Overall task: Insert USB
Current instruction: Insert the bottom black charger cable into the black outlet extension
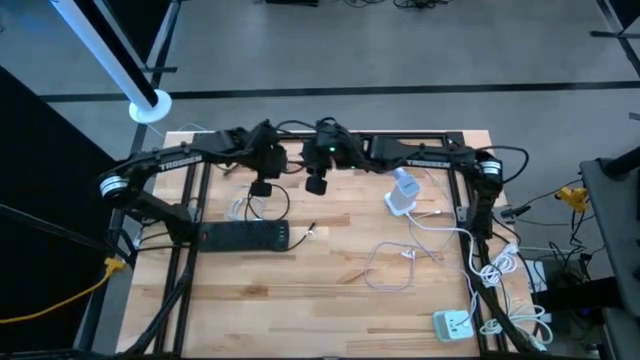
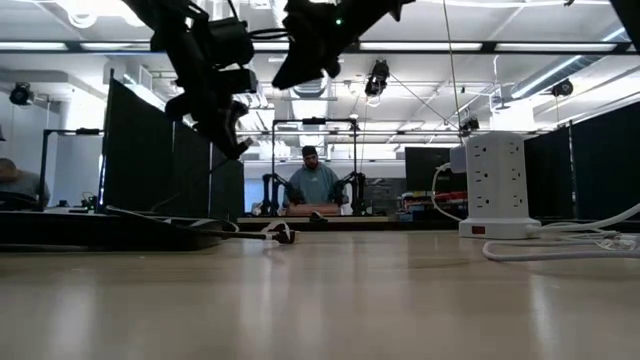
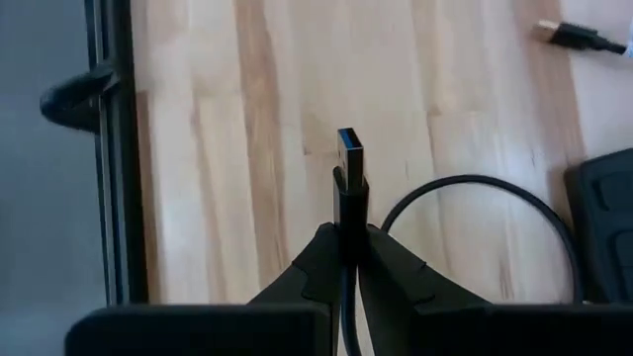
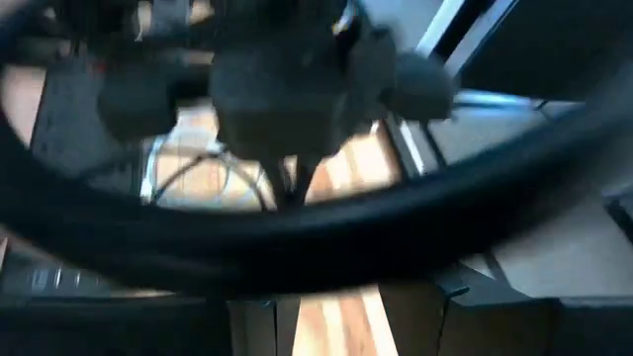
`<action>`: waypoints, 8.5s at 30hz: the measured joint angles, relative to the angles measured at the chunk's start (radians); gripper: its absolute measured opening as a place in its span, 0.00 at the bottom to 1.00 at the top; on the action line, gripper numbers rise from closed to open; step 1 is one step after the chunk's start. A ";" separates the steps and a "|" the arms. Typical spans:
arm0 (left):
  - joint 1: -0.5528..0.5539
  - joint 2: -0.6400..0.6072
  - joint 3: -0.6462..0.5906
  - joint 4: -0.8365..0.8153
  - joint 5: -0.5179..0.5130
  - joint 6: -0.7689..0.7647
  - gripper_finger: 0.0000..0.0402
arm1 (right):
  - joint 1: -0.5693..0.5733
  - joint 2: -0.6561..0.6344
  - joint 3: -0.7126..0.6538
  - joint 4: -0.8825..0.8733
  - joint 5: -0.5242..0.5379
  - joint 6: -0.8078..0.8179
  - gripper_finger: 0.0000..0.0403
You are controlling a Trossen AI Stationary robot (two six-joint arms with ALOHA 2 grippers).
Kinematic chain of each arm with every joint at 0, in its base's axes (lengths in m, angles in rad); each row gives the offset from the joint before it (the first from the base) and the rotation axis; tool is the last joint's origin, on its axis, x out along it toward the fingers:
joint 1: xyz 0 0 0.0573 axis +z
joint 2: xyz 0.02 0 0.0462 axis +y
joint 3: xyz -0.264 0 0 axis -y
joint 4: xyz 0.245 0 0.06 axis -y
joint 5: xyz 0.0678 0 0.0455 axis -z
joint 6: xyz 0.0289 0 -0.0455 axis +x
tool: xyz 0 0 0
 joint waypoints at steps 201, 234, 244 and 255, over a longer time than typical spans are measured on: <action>-0.117 -0.665 -0.013 0.183 0.232 -0.730 0.16 | -0.028 -0.045 -0.165 0.404 -0.390 0.420 0.04; -0.125 -0.762 -0.033 0.094 0.196 -0.922 0.16 | 0.211 0.479 -0.457 1.408 -0.216 0.224 0.04; -0.181 -0.797 -0.109 0.093 0.197 -0.946 0.16 | 0.219 0.529 -0.394 1.408 -0.212 0.277 0.04; -0.206 -0.845 -0.157 0.102 0.197 -0.952 0.16 | 0.225 0.516 -0.396 1.353 -0.191 0.250 0.04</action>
